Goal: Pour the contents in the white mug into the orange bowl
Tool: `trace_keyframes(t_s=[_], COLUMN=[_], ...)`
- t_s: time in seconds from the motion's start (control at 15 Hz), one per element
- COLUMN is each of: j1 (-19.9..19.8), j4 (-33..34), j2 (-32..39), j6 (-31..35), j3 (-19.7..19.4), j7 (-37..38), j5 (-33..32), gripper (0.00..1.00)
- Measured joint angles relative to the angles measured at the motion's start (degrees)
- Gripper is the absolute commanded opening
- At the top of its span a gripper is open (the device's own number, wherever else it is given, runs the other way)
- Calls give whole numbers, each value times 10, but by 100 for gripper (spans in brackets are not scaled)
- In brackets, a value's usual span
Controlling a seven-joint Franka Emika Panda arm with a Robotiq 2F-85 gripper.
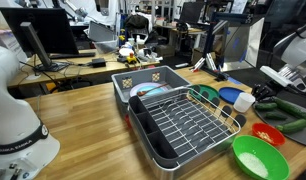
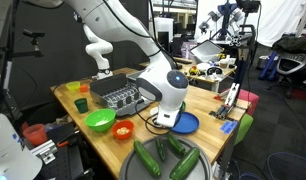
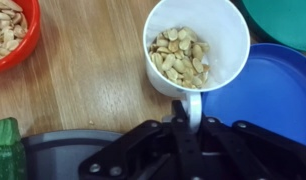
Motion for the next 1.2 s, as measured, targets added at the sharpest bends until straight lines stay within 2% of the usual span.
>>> trace_keyframes(t_s=[0.33,0.8,1.2], j1=[12,20,42], j4=[-31,-88,-141], j2=[-35,-122,-156], j6=[-2,-1,15], j3=[-22,-41,-48], j7=[47,117,256], j5=[-59,-159,-304], gripper=[2,2,2])
